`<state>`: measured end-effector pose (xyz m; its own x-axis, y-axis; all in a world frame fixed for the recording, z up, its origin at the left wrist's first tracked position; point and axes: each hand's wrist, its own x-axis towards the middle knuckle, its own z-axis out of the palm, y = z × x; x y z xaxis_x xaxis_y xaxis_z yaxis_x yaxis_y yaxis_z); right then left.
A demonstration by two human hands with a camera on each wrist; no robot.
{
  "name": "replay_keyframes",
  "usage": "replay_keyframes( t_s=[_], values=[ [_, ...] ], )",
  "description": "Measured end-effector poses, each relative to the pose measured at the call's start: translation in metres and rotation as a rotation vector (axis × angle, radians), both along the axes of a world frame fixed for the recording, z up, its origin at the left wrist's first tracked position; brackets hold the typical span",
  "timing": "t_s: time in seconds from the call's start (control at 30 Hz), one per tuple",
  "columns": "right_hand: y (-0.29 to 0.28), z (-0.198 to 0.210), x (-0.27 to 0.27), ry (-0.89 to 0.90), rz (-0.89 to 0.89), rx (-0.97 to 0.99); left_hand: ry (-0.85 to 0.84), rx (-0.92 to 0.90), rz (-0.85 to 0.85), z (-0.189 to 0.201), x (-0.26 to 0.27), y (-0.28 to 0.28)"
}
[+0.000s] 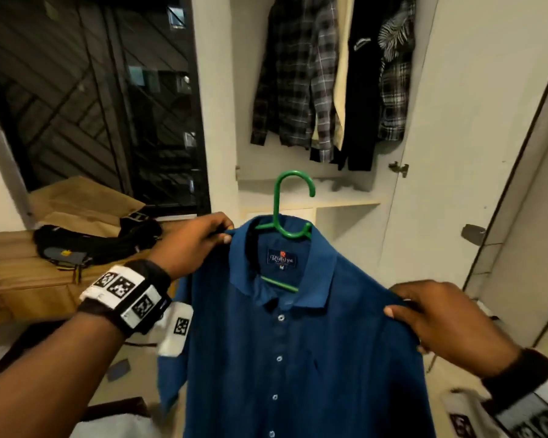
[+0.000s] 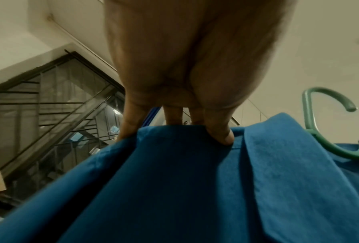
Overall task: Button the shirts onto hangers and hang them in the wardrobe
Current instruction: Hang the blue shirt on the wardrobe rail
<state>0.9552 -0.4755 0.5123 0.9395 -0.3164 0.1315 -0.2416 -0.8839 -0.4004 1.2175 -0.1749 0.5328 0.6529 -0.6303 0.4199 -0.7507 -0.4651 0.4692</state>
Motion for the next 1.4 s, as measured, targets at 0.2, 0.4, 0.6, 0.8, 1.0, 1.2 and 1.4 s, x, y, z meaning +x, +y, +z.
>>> replay_keyframes(
  t_s=[0.2, 0.4, 0.6, 0.8, 1.0, 1.2, 1.4],
  values=[
    [-0.057, -0.017, 0.047, -0.099, -0.116, 0.459, 0.107, 0.094, 0.064, -0.010, 0.062, -0.100],
    [-0.104, -0.005, 0.108, -0.201, -0.173, 0.598, 0.121, 0.005, 0.035, -0.001, 0.130, -0.177],
    [-0.140, 0.026, 0.177, -0.263, -0.254, 0.697, 0.082, -0.100, 0.011, 0.026, 0.208, -0.231],
    [-0.175, 0.077, 0.295, -0.478, -0.157, 0.708, -0.157, -0.620, 0.126, 0.035, 0.224, -0.296],
    [-0.224, 0.146, 0.426, -0.583, -0.031, 0.649, 0.036, -0.328, 0.132, -0.014, 0.199, -0.406],
    [-0.263, 0.219, 0.541, -0.687, 0.112, 0.616, -0.130, -0.505, 0.418, 0.036, 0.306, -0.503],
    [-0.286, 0.304, 0.621, -0.674, 0.174, 0.259, -0.202, -0.405, 0.630, 0.069, 0.435, -0.515]
  ],
)
